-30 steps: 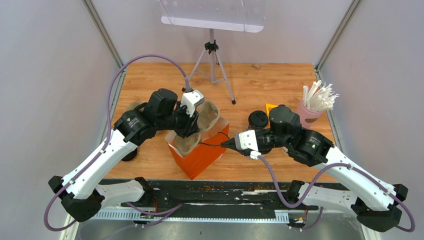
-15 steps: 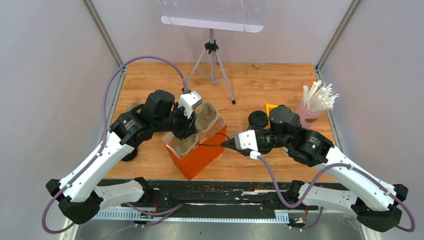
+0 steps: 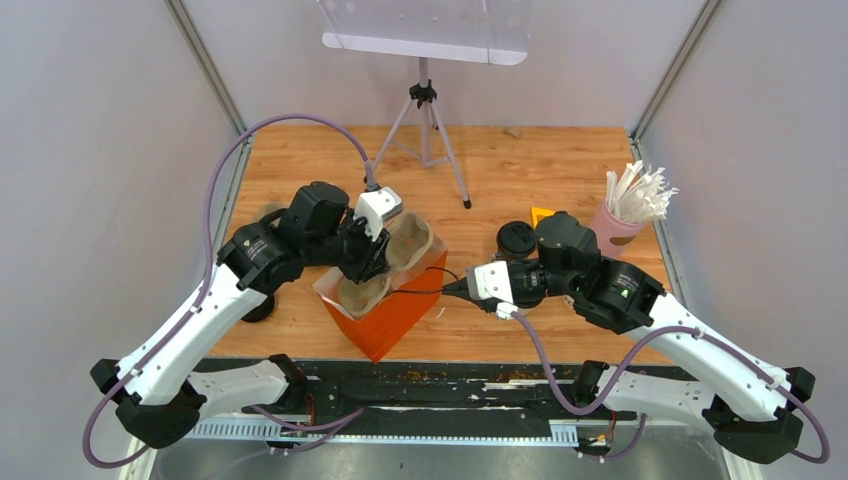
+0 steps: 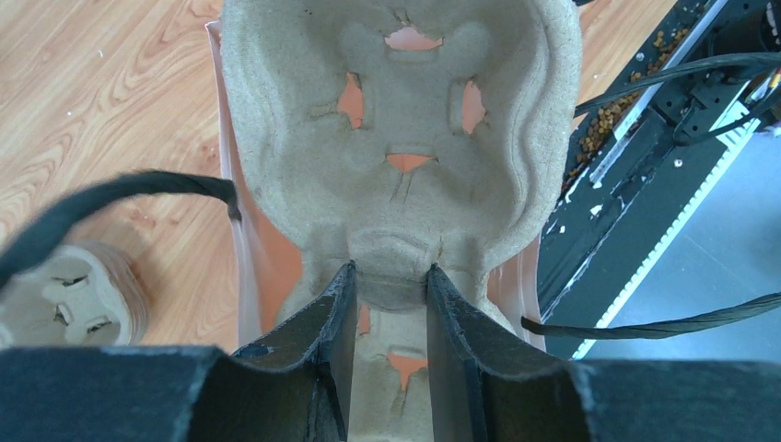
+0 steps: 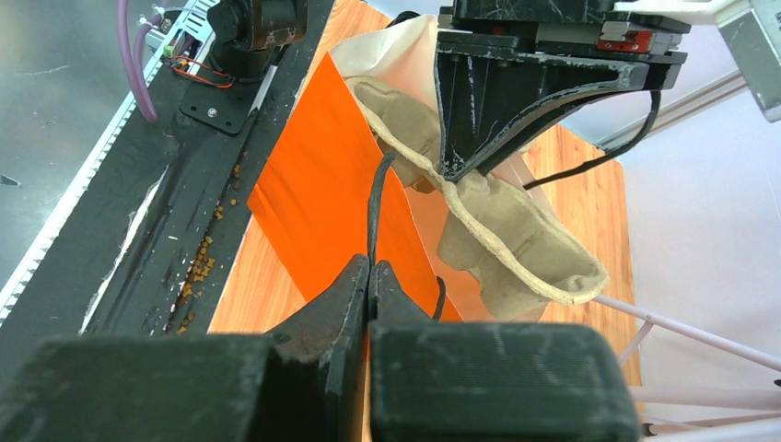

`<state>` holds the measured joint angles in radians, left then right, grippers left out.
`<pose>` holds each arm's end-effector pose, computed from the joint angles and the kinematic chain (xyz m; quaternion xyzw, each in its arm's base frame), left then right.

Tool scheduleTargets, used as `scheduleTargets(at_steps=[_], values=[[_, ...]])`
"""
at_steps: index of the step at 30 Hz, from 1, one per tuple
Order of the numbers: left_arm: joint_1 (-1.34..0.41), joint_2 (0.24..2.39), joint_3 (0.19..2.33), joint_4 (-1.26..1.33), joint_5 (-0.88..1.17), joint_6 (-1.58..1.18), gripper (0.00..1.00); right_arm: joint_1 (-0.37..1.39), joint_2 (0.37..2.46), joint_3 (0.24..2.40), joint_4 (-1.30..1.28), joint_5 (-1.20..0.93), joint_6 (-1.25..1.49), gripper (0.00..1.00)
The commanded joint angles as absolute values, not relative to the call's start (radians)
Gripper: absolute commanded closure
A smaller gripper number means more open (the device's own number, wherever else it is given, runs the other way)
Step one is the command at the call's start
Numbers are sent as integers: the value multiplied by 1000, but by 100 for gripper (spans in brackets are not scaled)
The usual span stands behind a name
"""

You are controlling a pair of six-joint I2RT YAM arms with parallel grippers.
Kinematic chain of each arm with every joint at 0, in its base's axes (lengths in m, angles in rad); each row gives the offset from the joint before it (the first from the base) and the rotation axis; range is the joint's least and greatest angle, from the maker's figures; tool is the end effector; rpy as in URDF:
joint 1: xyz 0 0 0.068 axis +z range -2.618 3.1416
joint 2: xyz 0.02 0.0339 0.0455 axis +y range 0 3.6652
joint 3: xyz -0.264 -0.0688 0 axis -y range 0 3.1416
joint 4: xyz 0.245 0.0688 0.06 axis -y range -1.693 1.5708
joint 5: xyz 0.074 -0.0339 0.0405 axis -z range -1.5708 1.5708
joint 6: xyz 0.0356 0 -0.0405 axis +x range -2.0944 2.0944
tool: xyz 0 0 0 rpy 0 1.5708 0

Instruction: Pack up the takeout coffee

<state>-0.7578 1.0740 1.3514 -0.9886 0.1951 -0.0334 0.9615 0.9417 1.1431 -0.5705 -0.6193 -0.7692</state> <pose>0.1375 -0.1397 0.3993 0.3585 0.8316 -0.2415 0.3486 0.0911 0.1666 0.3976 -0.7098 0.3782 0.3019 0.5118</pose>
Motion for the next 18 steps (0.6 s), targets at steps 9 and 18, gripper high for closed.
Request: scheduleTargets(at_steps=[9, 18], values=[[-762, 1093, 1362, -1010, 168, -1, 88, 965, 926, 1132, -448, -563, -639, 87], [-762, 1109, 1340, -999, 142, -1, 89, 966, 917, 1137, -299, -392, -371, 60]])
